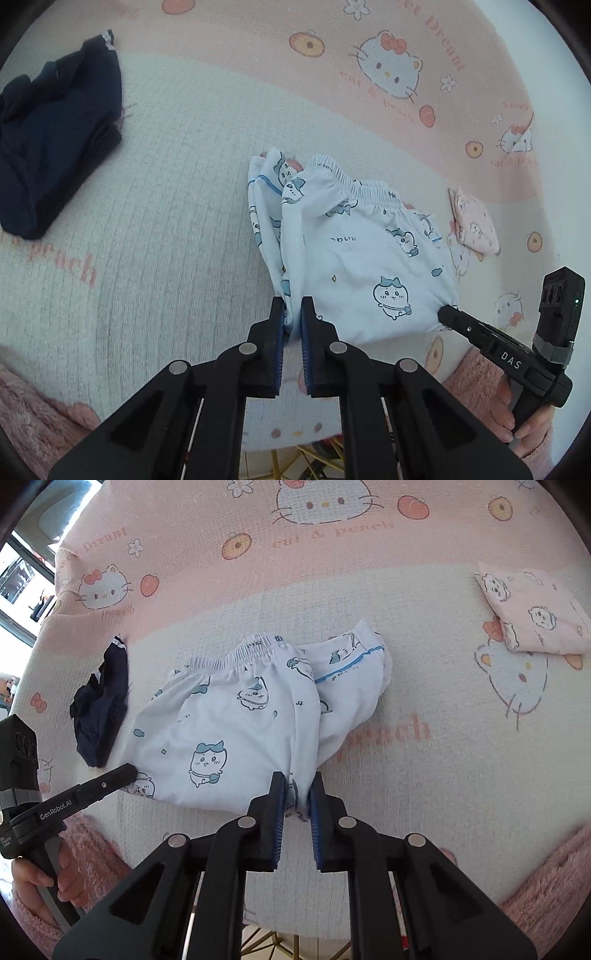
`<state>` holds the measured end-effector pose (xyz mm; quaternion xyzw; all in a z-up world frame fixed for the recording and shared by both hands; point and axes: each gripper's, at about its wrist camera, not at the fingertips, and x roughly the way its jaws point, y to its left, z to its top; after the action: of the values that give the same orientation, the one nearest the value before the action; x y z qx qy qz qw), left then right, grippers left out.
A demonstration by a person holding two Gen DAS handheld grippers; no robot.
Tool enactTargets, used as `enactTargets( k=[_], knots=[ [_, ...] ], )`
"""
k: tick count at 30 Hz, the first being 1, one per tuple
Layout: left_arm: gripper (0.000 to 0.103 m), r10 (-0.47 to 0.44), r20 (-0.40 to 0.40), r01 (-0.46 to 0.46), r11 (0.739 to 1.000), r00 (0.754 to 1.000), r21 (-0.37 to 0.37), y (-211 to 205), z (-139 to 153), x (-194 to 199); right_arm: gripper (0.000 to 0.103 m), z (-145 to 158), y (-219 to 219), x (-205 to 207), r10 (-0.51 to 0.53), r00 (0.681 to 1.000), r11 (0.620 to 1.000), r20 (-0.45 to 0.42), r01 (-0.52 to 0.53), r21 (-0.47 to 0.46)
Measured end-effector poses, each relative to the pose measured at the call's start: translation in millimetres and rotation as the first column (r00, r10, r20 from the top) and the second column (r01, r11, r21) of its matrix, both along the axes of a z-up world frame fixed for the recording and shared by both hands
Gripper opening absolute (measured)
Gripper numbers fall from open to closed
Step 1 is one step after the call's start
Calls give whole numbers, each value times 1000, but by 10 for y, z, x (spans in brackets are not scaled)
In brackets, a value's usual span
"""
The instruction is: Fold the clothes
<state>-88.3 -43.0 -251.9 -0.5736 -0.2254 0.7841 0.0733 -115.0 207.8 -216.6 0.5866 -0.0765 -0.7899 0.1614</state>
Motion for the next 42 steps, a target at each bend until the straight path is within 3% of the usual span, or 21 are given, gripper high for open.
enactTargets(
  k=[6, 8, 10, 12, 15, 17, 20, 26, 32, 35, 40, 42],
  knots=[
    [9, -84, 114, 84, 996, 990, 7, 94, -307, 575, 12, -247, 101, 609, 86, 996, 989, 36, -89, 115],
    [10, -81, 164, 85, 996, 983, -20, 81, -389, 623, 13, -367, 180, 707, 76, 993, 987, 92, -88, 137],
    [11, -75, 143, 81, 996, 987, -32, 37, -314, 638, 16, -371, 233, 725, 52, 992, 989, 118, -68, 131],
    [11, -73, 92, 81, 992, 993, -93, 17, -159, 645, 18, -222, 262, 716, 29, 997, 988, 69, -39, 151],
    [14, -112, 75, 120, 985, 991, -125, 156, -112, 591, 27, 23, 284, 706, 14, 999, 981, -35, -7, 195],
    [15, -138, 64, 146, 978, 988, -147, 249, -81, 555, 34, 81, 278, 686, 12, 998, 986, -58, -2, 165],
    [16, -177, 49, 183, 966, 983, -181, 388, -35, 501, 34, -37, 94, 588, 28, 999, 990, -30, -23, 141],
    [16, -225, 72, 235, 950, 972, -205, 581, -86, 434, 34, -170, 54, 761, 76, 997, 966, -20, -69, 250],
    [16, -223, 68, 232, 946, 973, -225, 619, -83, 432, 34, -111, 27, 810, 67, 994, 945, -85, -36, 325],
    [16, -227, 26, 225, 939, 974, -259, 659, 8, 410, 34, -29, 40, 818, 70, 992, 949, -108, -33, 313],
    [16, -254, -94, 213, 924, 963, -318, 768, 216, 366, 34, 181, 70, 750, 81, 989, 977, -127, -53, 208],
    [16, -271, -86, 230, 917, 959, -327, 823, 132, 305, 35, 143, 77, 650, 71, 990, 984, -119, -50, 173]
  ],
)
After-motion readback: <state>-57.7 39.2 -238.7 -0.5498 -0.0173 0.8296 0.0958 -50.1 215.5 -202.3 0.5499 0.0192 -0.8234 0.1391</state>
